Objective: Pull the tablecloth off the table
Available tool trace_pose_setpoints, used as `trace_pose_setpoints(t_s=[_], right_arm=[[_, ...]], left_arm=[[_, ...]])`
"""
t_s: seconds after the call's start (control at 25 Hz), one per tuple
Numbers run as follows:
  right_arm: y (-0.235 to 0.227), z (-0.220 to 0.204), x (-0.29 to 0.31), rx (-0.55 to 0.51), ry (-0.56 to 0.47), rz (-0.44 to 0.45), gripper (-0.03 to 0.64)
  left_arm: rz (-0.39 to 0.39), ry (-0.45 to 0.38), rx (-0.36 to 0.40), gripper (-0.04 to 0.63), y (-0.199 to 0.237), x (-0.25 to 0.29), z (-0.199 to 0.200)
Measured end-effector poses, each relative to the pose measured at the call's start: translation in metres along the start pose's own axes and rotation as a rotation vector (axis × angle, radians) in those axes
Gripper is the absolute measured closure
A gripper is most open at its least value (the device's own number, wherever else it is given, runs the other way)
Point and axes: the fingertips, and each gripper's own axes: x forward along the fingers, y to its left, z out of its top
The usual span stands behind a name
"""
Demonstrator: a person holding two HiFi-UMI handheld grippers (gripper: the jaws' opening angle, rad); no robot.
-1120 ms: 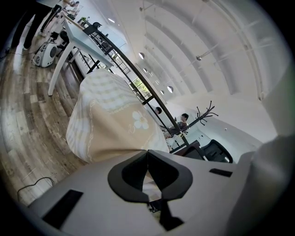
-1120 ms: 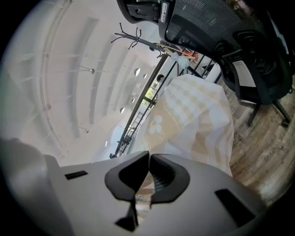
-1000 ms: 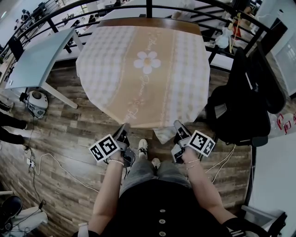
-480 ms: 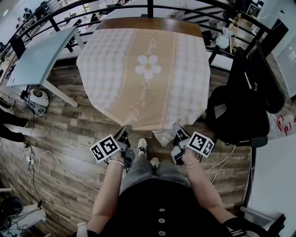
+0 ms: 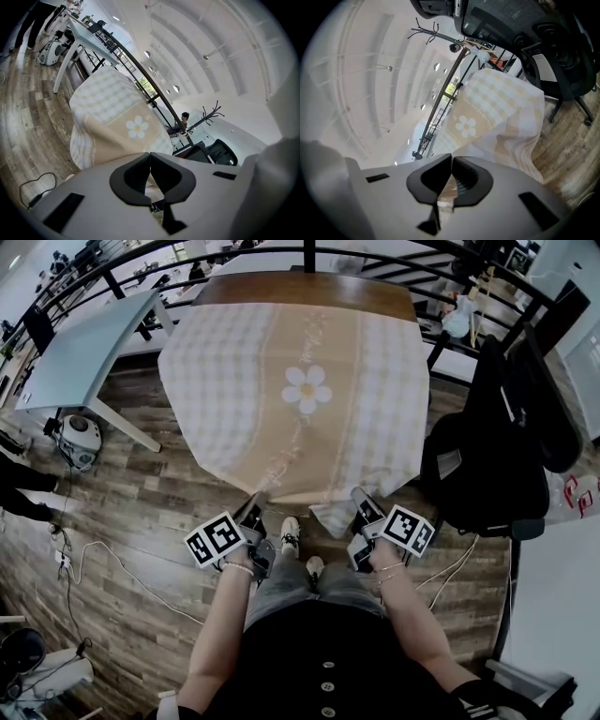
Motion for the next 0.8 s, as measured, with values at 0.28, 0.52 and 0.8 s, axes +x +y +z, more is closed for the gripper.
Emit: trace_pose_setpoints(t_s=[0.28,0.52,0.8], right_arm=[[-0.0026,-0.0018,0.0009,0.003,0.003,-0.007,0.589],[-0.0024,-0.0018,0.0028,0.003,0.007,-0.009,0.589],[-0.0030,-0.0027,0.0039,0.003,0.009,-0.012,0.589]], left_arm=[[-0.002,0.007,0.004,0.580,0.0004,0.0006,-0.0007],[0.003,0.011,-0.001,0.580,0.0030,0.0013,0.0004],[0.009,0.022,-0.005,0.580,0.0055,0.0016,-0.0015]])
